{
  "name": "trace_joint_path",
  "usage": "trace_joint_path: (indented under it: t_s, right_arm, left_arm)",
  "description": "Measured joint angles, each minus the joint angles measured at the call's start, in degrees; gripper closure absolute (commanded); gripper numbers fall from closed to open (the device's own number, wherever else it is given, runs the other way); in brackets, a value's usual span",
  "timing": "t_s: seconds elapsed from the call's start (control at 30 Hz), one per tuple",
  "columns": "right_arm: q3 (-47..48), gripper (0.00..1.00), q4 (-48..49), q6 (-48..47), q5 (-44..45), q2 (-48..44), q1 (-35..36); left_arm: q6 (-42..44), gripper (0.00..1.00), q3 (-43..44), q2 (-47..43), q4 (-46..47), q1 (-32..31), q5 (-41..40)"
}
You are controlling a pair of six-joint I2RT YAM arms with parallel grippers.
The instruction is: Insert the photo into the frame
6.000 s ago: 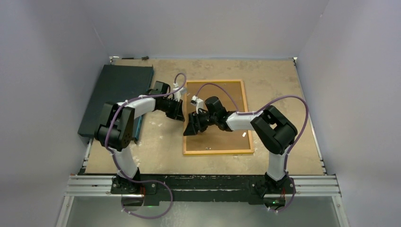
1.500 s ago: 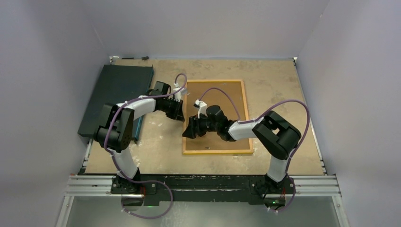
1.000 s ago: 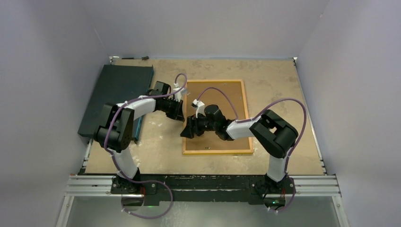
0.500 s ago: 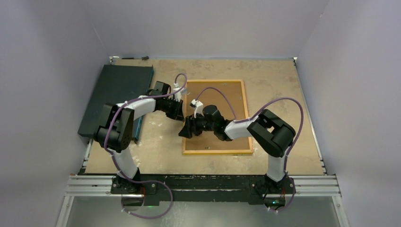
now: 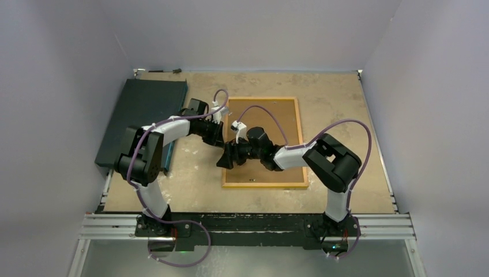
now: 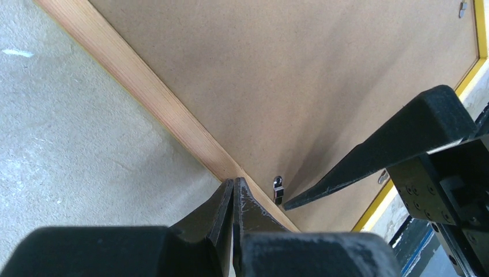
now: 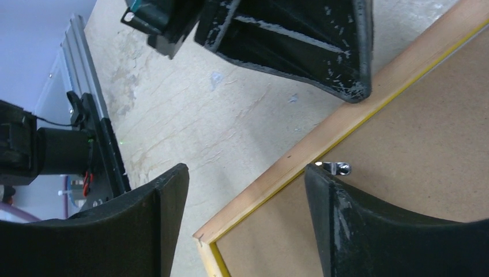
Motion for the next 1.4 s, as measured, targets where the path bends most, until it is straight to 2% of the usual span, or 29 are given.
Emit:
trace_joint_path:
  t_s: [0.17, 0.33, 0.5, 0.7, 0.83, 1.17, 1.4]
  right_arm:
    - [0.2, 0.13, -4.9, -1.6, -0.5, -5.7, -0.6]
    - [0.6, 0.14, -10.3, -3.5, -0.7, -15.6, -4.0]
    - [-0.9, 0.16, -18.0, -5.6, -0.3, -21.5, -6.7]
    - [-7.1, 0.17, -27.5, -6.7, -0.7, -24.0, -6.4]
    - [-8.7, 0.18, -31.6, -7.0, -1.0, -24.2, -6.4]
    - [-8.6, 0.25, -33.7, -8.4, -1.9, -24.2, -6.4]
    - [-6.6, 0.29, -34.0, -8.5, -1.9, -24.1, -7.0]
  left_arm:
    - [0.9, 0.99, 3.6, 0.0, -3.0, 0.0, 0.1]
    - [2.0, 0.98, 7.8, 0.0, -4.3, 0.2, 0.2]
    - [2.3, 0.92, 7.9, -0.4, -5.9, 0.2, 0.7]
    - [3.3, 0.90, 4.9, -0.7, -6.2, 0.1, 2.0]
    - [3.9, 0.92, 3.3, -0.4, -6.5, -0.3, 2.7]
    - [3.1, 0.99, 4.3, 3.4, -4.8, -1.4, 2.8]
    - [2.1, 1.00, 11.0, 8.9, -3.3, -2.0, -1.0]
